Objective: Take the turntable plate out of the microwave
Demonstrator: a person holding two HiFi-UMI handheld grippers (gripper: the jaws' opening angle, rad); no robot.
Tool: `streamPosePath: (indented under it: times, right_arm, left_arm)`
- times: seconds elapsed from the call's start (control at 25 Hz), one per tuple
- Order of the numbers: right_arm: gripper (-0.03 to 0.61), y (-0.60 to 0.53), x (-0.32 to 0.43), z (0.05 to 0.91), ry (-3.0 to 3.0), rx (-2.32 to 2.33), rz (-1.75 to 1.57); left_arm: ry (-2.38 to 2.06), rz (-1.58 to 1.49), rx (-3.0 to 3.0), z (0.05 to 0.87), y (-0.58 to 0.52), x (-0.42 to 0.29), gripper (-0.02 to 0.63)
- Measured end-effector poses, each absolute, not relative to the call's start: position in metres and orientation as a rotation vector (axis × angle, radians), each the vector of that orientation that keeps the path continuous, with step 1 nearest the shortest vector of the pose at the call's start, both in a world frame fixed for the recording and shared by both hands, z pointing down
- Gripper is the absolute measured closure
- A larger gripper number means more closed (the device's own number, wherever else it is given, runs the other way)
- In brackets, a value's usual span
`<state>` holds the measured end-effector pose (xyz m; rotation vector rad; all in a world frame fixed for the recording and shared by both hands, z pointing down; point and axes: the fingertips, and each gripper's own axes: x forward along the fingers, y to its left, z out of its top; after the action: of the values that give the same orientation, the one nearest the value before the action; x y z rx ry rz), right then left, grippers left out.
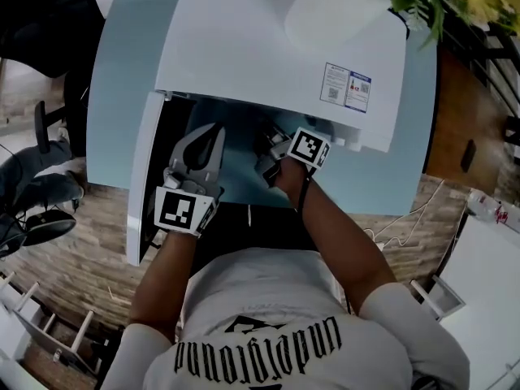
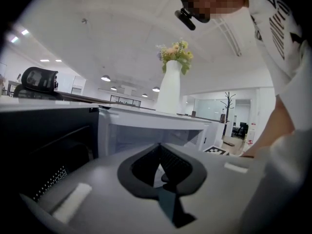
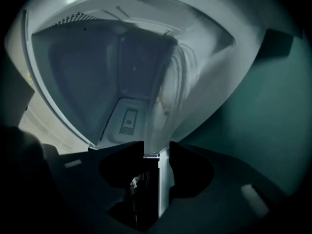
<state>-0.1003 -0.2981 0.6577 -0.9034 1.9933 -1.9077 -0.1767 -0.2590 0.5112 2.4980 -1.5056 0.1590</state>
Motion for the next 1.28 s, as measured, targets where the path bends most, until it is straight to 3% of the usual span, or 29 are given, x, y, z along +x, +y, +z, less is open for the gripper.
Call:
streamPosePath:
  times: [0.36, 0.56, 0.64, 1.2, 1.28]
  right_arm:
    - [0.44, -0.309, -0.102, 0.673, 1.858, -0.939, -1.946]
    - [0.471, -0.307, -0.1, 0.676, 1.832, -0.94, -1.942]
    - [0.531, -0.307, -0.102, 0.672, 1.849, -0.909, -1.92]
    - [0.534, -0.281, -0.094, 0.672, 1.879, -0.891, -1.927]
    - [0.534, -0.274, -0.093, 0.674, 1.882, -0.889, -1.942]
  left_arm:
    - [-1.498, 0.167, 2.448, 0.533, -0.256, -0.177, 0.563]
    - [-1.485, 0.151, 2.412, 0.546, -0.255, -0.179, 0.564]
    - [-1.467, 0.141, 2.399, 0.552, -0.254, -0.178, 0.563]
    - [-1.21, -0.011, 2.122, 0.615, -0.234, -0.161, 0.561]
    - [-1.169, -0.055, 2.038, 0.629, -0.231, -0.161, 0.522]
